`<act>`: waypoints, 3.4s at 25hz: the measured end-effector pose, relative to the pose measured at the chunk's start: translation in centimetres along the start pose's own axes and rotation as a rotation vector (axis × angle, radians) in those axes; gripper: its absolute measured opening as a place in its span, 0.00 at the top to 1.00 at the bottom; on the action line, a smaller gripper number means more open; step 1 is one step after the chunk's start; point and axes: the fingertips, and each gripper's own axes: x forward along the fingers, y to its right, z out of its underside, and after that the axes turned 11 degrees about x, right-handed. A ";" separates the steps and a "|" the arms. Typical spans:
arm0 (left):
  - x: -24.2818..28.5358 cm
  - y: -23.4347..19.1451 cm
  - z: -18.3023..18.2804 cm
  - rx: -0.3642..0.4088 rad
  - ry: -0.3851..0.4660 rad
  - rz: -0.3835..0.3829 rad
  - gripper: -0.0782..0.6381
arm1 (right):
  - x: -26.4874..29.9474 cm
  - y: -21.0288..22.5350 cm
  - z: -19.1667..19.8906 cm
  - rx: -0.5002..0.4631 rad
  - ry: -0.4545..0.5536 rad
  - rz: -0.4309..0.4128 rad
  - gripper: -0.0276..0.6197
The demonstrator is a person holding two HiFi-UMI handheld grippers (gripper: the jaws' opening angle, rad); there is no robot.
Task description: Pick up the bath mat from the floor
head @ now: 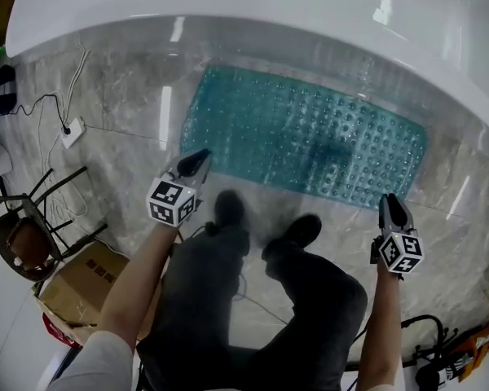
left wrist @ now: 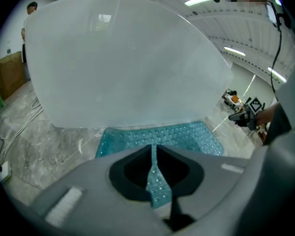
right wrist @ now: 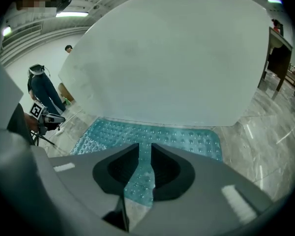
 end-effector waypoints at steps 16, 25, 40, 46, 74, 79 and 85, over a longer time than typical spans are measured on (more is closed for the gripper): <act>12.3 -6.1 8.9 0.070 -0.002 0.019 0.76 | 13.4 9.6 6.4 -0.005 -0.001 0.037 0.74; 15.4 -13.6 14.0 0.060 -0.096 -0.169 0.64 | 17.0 14.2 7.2 -0.041 -0.024 0.064 0.68; 17.2 -17.0 21.4 -0.105 -0.342 -0.132 0.27 | 17.8 20.5 10.5 -0.042 -0.052 0.107 0.65; 18.5 -14.6 21.8 -0.104 -0.333 -0.088 0.49 | 16.7 23.5 10.7 -0.047 -0.062 0.133 0.60; 18.7 -10.9 19.9 0.002 -0.241 0.031 0.85 | 17.3 31.1 11.5 0.072 -0.159 0.208 0.63; 17.6 -9.7 18.9 0.050 -0.233 0.067 0.87 | 16.1 28.3 10.7 0.015 -0.191 0.199 0.86; 15.7 -8.8 17.6 -0.009 -0.199 0.100 0.87 | 13.3 24.7 9.4 -0.019 -0.230 0.085 0.89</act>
